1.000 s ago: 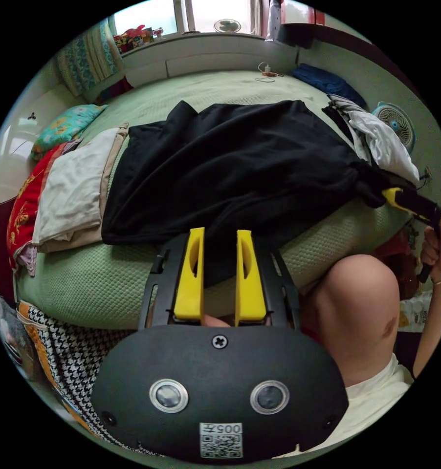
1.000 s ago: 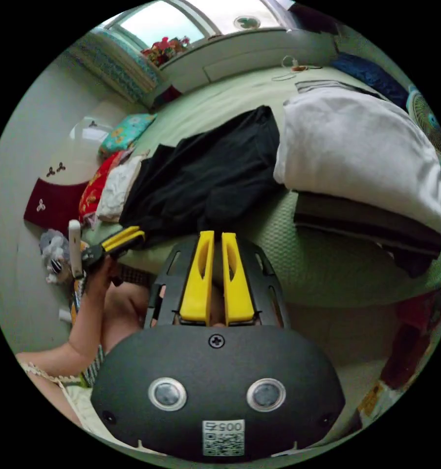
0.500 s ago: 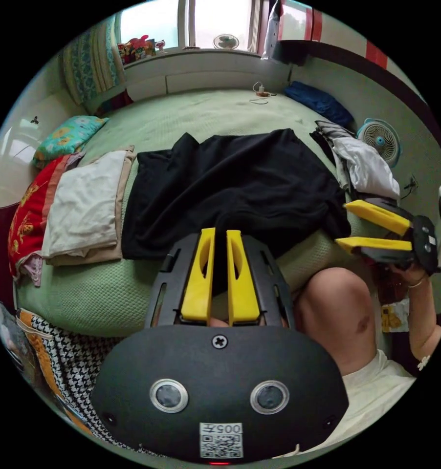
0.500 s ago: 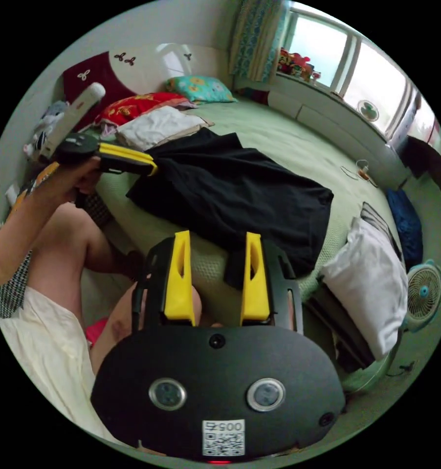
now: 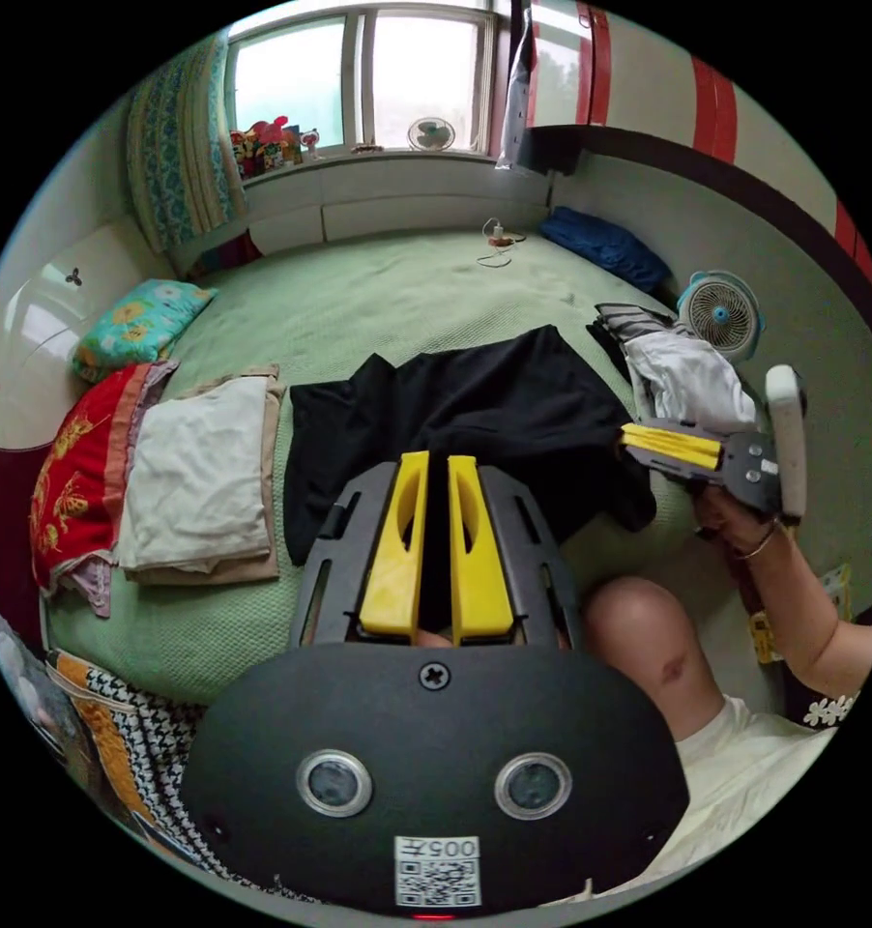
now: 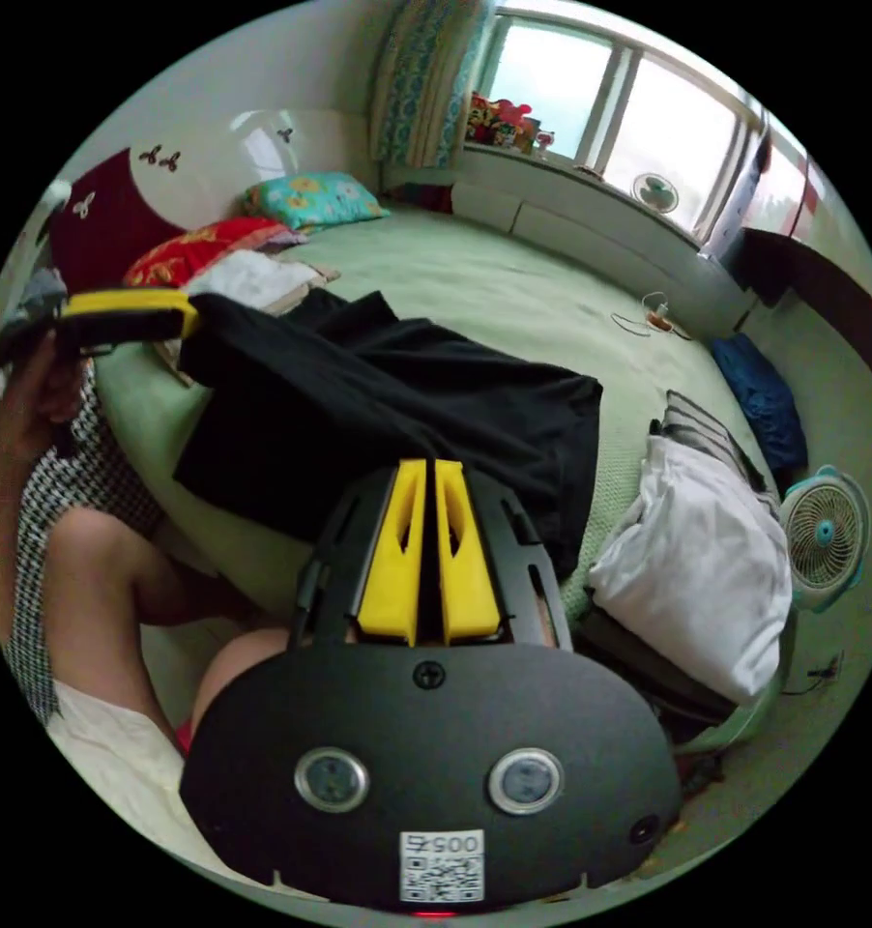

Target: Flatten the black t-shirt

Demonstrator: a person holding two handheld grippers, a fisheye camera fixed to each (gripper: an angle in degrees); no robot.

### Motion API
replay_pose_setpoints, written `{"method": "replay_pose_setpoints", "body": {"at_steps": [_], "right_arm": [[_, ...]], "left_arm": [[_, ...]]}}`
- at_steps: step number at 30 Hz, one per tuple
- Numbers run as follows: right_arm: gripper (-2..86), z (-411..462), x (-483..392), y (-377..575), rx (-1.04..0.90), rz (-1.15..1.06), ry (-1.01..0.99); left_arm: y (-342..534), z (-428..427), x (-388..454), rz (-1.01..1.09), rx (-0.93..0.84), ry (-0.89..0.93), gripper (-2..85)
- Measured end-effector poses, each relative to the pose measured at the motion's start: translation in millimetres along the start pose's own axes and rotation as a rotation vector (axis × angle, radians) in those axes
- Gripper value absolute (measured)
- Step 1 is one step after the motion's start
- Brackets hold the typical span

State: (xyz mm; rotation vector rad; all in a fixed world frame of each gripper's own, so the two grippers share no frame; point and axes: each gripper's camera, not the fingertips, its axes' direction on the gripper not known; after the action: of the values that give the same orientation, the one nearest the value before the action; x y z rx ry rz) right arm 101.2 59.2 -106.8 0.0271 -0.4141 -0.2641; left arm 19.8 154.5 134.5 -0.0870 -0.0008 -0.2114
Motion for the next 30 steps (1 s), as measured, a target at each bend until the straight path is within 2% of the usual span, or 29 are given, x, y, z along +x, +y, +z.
{"method": "replay_pose_setpoints", "body": {"at_steps": [3, 7, 10, 13, 15, 17, 21, 26, 30], "right_arm": [[-1.6, -12, 20, -50, 0.042, 0.002, -0.014], [-1.6, -11, 43, -155, 0.098, -0.006, 0.089], [-1.5, -1, 67, -228, 0.116, 0.091, 0.144], [-1.2, 9, 86, -269, 0.155, 0.183, 0.155], [-0.3, 26, 91, -279, 0.109, 0.213, 0.158], [2.9, 51, 95, -274, 0.002, 0.221, 0.153], [4.4, 58, 93, -224, 0.010, 0.169, 0.074], [7.2, 32, 63, -92, -0.058, -0.033, 0.007], [9.3, 17, 53, -15, -0.117, -0.033, -0.078]], "left_arm": [[-41, 2, -24, -0.005, 0.028, -0.034, 4.9], [-125, -2, -73, -0.037, 0.097, -0.058, 5.3], [-170, -8, -106, -0.089, 0.162, -0.019, 6.0], [-191, -2, -133, -0.156, 0.145, 0.033, 8.3], [-189, 7, -142, -0.177, 0.102, 0.010, 11.1], [-176, 18, -147, -0.173, 0.061, -0.004, 12.7], [-116, 34, -143, -0.148, -0.035, 0.030, 13.5], [-14, 34, -123, -0.190, -0.142, 0.137, 14.0], [56, 40, -108, -0.265, -0.233, 0.131, 17.2]]}}
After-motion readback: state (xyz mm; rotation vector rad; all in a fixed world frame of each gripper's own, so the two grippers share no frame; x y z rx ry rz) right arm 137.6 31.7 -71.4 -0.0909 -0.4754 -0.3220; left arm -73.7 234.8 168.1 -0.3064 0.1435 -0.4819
